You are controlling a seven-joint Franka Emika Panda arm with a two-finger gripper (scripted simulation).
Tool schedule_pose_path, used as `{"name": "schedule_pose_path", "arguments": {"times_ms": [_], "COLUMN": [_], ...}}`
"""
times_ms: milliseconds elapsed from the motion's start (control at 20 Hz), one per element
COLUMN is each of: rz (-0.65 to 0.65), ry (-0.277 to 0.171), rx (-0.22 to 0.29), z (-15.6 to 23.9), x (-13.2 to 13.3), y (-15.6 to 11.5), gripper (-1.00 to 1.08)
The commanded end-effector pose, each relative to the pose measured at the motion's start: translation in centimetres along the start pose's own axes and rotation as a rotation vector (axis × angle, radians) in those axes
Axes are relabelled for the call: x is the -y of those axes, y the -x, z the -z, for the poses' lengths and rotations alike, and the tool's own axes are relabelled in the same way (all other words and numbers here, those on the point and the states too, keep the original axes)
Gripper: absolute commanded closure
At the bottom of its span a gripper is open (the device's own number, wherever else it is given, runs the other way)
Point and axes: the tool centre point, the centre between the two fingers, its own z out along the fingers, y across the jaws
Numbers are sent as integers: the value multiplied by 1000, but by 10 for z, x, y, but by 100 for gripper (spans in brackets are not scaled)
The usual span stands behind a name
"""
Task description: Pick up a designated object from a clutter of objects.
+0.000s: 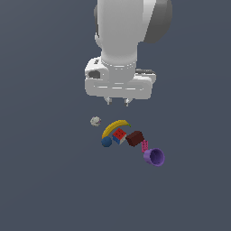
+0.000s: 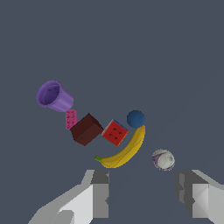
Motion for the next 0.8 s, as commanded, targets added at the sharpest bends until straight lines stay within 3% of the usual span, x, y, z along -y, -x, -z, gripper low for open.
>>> {"name": "schedule_pose_path", "arguments": {"times_ms": [0,750], "rz": [-26,-272], "ry": [6,99], "rx": [6,34], "z": [-6,-70], "x": [5,59], "y": [-5,-45], "gripper": [-20,-20]}}
